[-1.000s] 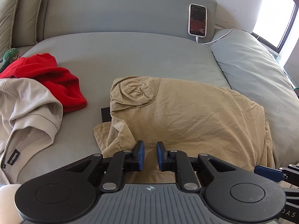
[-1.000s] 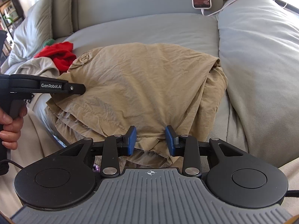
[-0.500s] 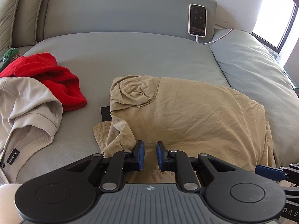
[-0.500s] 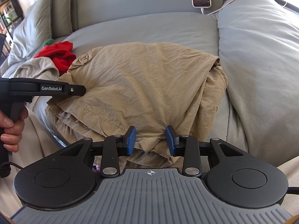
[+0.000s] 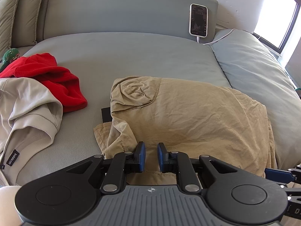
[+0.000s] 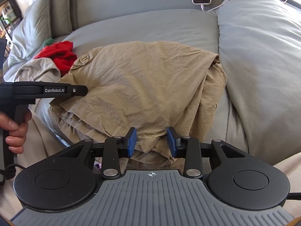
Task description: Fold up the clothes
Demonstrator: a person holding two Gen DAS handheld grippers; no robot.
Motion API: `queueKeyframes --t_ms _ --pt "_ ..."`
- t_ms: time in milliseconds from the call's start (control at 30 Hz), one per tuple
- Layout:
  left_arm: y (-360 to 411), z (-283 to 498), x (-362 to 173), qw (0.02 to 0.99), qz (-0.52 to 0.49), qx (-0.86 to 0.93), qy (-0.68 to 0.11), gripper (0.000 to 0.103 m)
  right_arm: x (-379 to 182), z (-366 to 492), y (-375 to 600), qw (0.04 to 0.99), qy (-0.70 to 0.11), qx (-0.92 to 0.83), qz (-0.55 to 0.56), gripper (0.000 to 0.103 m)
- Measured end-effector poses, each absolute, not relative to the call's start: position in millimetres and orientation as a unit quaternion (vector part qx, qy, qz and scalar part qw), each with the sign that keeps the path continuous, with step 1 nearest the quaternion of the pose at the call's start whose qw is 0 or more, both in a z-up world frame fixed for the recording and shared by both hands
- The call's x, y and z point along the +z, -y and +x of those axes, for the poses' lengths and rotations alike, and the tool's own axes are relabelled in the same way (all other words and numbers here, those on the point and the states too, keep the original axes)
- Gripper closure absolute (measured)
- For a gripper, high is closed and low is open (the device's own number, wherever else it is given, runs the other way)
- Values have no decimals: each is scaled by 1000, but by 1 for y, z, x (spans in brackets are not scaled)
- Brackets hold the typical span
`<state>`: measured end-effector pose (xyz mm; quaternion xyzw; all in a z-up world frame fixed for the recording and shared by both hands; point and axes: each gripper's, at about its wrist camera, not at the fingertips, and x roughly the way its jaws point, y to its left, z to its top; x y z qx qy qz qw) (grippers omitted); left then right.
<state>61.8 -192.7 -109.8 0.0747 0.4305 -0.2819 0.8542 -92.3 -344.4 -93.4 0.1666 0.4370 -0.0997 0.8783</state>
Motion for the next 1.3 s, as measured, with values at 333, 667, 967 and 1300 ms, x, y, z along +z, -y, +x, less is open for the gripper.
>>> queueKeyframes --t_ms 333,667,967,1300 --pt "190 58 -109 850 84 -292 -430 88 -53 -45 363 905 -354 -147 183 58" --pt "186 60 -109 843 84 -305 -434 87 -102 41 355 903 -373 -179 114 60" --pt "203 56 -79 852 84 -353 -376 89 -102 -65 326 896 -430 -91 64 59" --pt "245 71 -100 838 190 -346 -377 89 -102 -83 326 895 -423 -98 104 57"
